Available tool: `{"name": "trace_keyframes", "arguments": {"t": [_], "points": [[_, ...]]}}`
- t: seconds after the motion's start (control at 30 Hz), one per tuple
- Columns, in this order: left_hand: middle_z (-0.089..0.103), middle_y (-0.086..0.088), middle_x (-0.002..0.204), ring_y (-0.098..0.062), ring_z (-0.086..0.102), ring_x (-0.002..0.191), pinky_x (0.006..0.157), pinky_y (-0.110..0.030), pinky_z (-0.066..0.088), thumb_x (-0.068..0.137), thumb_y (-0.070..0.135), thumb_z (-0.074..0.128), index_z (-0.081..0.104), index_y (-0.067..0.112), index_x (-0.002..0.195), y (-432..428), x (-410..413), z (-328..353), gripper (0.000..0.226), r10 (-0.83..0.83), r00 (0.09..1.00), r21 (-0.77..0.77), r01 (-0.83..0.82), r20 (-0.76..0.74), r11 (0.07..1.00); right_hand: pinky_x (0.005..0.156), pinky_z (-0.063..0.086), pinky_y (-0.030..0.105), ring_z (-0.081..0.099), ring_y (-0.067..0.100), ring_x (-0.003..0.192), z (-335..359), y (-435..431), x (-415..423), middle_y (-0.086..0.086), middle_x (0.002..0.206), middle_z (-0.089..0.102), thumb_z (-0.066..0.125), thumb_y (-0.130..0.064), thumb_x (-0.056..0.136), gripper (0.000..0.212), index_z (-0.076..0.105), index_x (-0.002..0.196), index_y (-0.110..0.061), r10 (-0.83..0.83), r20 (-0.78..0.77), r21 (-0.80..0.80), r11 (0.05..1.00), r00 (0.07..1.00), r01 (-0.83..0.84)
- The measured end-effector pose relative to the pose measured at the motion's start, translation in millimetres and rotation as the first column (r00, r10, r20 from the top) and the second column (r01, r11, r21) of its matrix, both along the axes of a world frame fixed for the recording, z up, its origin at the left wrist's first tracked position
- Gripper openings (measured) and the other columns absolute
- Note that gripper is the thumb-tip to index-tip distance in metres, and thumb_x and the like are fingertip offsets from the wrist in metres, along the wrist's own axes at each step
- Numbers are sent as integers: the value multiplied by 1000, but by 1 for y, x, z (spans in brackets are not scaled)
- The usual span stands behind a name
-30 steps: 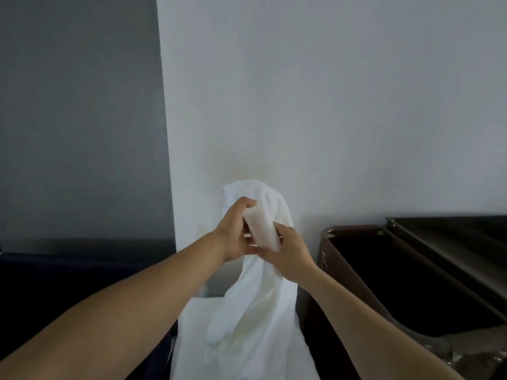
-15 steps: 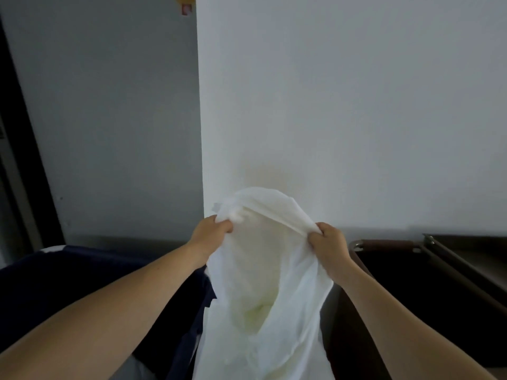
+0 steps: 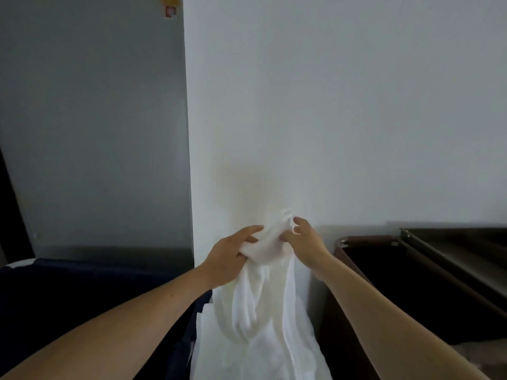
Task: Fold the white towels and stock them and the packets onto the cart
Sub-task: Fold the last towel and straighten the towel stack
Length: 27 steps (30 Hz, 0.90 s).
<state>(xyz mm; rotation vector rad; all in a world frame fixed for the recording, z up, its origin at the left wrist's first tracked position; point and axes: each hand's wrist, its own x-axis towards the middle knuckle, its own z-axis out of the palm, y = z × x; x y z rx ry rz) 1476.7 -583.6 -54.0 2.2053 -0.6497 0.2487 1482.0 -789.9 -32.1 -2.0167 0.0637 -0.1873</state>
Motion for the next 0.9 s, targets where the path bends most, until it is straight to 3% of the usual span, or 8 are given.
{"name": "trace_keyframes", "arguments": {"t": [0.13,0.27,0.37,0.47,0.57,0.63,0.7,0.9], "points": [[65,12,101,2,60,90,77,-9,45,90,-6,45,54,35,133,5,-9,-4,60,4,1000,-149,-3,8,989,110,41,43,46,29,135,-12,-11,1,7,153,39,75,-36,86,88,24,156,-20,-90,20,114,990,996,88],[66,10,106,2,61,96,83,-11,47,88,-8,46,58,35,130,18,-12,-4,61,-46,998,-143,39,-43,989,87,57,45,70,25,93,-22,-13,0,4,104,73,69,-34,92,35,66,119,-12,53,26,131,990,998,-56],[63,14,118,-3,59,107,92,-18,49,89,-1,49,53,35,134,26,-8,-6,58,-51,990,1,52,-132,999,66,42,35,53,22,71,-13,-7,-1,9,77,57,60,-32,97,39,64,96,7,-108,133,74,992,985,98],[62,10,121,-11,61,109,90,-22,52,86,6,59,50,29,135,33,-10,-1,55,-64,937,75,95,-344,993,69,46,34,55,18,73,4,0,-8,6,81,64,62,-29,96,22,68,90,-9,-87,235,80,994,968,70],[67,-2,120,-13,67,104,85,-23,56,89,16,65,56,25,125,22,-18,23,38,-250,819,-122,218,-516,968,75,52,34,62,14,78,12,9,-14,-2,87,69,64,-26,95,6,68,91,-24,2,271,60,998,963,-19],[70,-6,115,-15,68,96,83,-28,55,94,30,63,64,16,114,9,-15,37,24,-228,860,-245,125,-457,961,74,54,35,64,13,78,13,15,-16,-3,87,71,65,-25,95,6,69,92,-24,71,253,61,994,965,-89],[70,-8,103,-17,64,86,82,-40,55,96,37,58,65,6,103,0,-7,43,32,-78,936,-238,-7,-344,971,74,56,35,66,13,79,13,19,-19,-3,87,73,64,-24,96,7,70,92,-22,108,241,64,990,964,-127],[71,-8,100,-17,65,84,82,-39,56,96,24,60,68,8,101,-11,-7,45,19,-111,945,-397,-22,-308,917,71,56,38,68,20,77,14,11,-28,-5,85,72,71,-22,90,7,68,91,-28,126,297,12,991,946,-135]]}}
